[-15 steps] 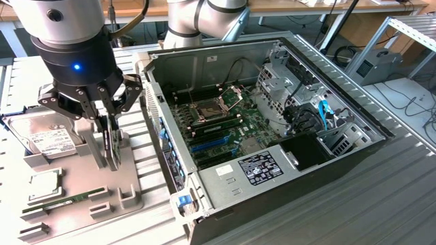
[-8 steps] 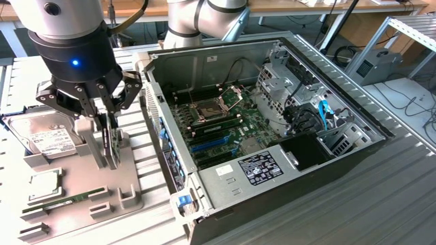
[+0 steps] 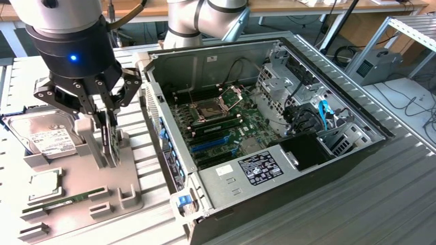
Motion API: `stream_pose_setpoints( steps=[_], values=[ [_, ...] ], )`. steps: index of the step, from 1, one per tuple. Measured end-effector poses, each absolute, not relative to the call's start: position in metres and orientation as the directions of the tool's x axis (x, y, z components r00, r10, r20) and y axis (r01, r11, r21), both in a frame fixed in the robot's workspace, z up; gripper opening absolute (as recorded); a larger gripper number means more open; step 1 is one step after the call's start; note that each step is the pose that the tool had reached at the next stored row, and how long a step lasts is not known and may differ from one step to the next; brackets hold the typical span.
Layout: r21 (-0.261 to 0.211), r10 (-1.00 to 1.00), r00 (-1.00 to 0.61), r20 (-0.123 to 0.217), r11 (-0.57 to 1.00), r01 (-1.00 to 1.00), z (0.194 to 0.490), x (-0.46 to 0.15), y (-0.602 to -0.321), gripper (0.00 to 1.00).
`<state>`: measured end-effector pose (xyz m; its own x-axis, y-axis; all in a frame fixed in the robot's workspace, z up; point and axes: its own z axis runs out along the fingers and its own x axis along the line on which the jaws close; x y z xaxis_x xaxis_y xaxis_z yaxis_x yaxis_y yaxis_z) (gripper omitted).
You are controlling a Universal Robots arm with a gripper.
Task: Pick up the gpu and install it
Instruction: 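Pick up the gpu and move the gpu toward the slot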
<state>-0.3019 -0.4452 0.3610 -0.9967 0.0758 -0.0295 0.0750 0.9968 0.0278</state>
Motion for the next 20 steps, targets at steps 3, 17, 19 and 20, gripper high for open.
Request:
stream_pose_setpoints(
  steps=[3,17,19,20],
  values=[
    [0.028,0.076,-0.997,-0.030,0.997,0.075,0.363,-0.302,-0.445,0.26],
    [0.027,0.076,-0.997,-0.030,0.997,0.075,0.372,-0.302,-0.445,0.26],
    [0.027,0.076,-0.997,-0.029,0.997,0.075,0.373,-0.302,-0.445,0.26],
    [0.027,0.076,-0.997,-0.030,0.997,0.075,0.374,-0.302,-0.445,0.26]
  ],
)
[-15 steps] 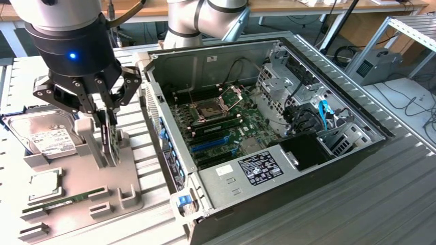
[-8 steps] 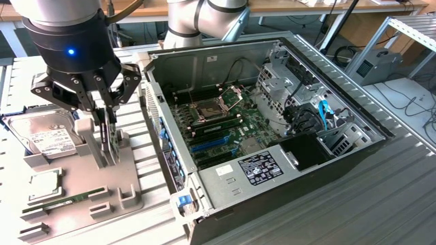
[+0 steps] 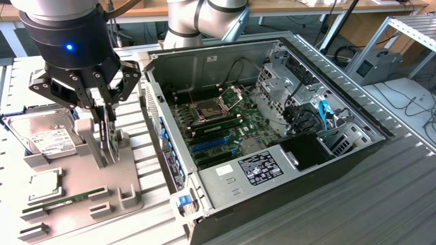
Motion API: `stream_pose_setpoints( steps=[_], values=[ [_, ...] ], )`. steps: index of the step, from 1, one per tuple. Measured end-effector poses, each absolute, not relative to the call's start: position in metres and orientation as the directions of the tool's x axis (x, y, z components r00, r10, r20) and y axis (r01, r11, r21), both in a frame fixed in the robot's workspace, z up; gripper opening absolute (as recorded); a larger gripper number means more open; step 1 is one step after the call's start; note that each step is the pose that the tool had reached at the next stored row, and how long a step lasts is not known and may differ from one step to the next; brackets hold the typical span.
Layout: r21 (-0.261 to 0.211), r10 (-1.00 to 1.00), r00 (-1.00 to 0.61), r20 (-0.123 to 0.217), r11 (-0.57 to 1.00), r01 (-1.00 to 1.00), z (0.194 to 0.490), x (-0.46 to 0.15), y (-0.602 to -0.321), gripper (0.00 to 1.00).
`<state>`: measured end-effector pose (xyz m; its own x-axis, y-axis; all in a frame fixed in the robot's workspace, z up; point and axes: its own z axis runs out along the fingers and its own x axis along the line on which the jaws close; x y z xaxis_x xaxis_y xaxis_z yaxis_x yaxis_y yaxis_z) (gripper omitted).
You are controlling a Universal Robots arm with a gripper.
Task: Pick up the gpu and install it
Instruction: 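Pick up the gpu and move the gpu toward the slot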
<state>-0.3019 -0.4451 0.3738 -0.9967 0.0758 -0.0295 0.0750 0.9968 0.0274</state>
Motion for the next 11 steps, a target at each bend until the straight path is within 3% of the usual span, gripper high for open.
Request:
stream_pose_setpoints(
  steps=[11],
  values=[
    [0.027,0.076,-0.997,-0.030,0.997,0.075,0.3813,-0.3019,-0.4451,0.26]
  ],
)
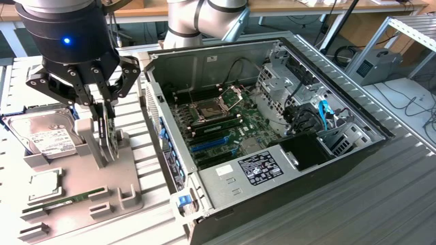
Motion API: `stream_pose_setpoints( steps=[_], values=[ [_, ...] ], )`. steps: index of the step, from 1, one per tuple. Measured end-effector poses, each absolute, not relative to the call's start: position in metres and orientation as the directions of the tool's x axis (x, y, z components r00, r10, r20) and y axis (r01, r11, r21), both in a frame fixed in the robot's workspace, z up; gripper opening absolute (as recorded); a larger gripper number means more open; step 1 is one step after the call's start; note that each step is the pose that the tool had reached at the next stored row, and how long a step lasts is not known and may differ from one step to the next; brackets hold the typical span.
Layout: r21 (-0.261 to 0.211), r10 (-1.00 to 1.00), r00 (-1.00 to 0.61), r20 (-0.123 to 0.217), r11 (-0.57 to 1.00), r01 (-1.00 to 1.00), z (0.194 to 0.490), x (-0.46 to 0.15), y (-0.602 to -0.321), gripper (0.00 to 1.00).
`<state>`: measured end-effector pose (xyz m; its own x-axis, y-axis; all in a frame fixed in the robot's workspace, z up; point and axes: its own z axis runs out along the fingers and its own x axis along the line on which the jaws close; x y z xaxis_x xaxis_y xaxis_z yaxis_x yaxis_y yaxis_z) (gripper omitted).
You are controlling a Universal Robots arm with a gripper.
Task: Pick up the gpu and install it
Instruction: 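Pick up the gpu and move the gpu toward the slot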
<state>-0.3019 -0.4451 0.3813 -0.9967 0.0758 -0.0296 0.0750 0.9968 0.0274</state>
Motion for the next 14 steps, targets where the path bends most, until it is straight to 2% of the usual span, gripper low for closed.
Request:
stream_pose_setpoints(
  steps=[14],
  values=[
    [0.027,0.076,-0.997,-0.030,0.997,0.075,0.3905,-0.3019,-0.4451,0.26]
  ],
)
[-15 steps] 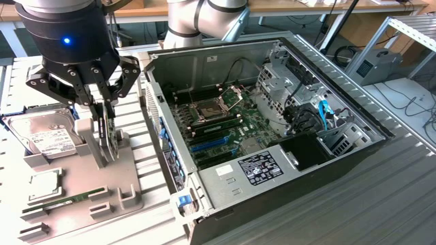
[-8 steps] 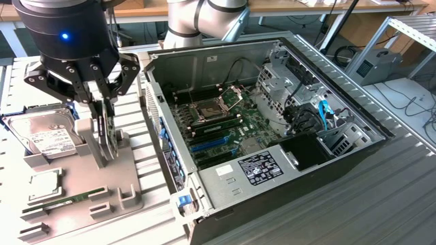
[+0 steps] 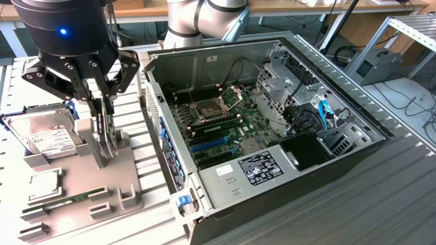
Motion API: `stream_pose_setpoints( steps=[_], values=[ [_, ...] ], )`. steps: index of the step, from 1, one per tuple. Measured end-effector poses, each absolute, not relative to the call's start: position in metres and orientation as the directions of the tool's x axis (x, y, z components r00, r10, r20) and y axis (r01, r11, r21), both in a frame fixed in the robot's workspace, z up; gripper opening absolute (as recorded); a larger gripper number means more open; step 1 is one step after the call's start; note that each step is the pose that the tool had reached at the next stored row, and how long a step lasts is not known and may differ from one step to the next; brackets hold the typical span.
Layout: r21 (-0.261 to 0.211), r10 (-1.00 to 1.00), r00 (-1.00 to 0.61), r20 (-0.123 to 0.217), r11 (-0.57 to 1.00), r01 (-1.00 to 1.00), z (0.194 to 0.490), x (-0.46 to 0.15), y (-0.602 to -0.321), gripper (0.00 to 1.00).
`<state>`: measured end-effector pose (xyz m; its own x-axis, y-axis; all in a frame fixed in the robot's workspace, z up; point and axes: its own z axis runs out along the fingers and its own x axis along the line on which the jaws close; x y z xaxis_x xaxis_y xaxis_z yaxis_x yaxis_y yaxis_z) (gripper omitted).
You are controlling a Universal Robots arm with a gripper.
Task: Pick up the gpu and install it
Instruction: 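Pick up the gpu and move the gpu toward the slot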
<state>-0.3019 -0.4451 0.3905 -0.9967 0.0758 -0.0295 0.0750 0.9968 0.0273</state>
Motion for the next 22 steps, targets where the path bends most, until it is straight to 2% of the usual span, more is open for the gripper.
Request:
stream_pose_setpoints(
  steps=[22],
  values=[
    [0.027,0.076,-0.997,-0.030,0.997,0.075,0.407,-0.302,-0.445,0.26]
  ],
)
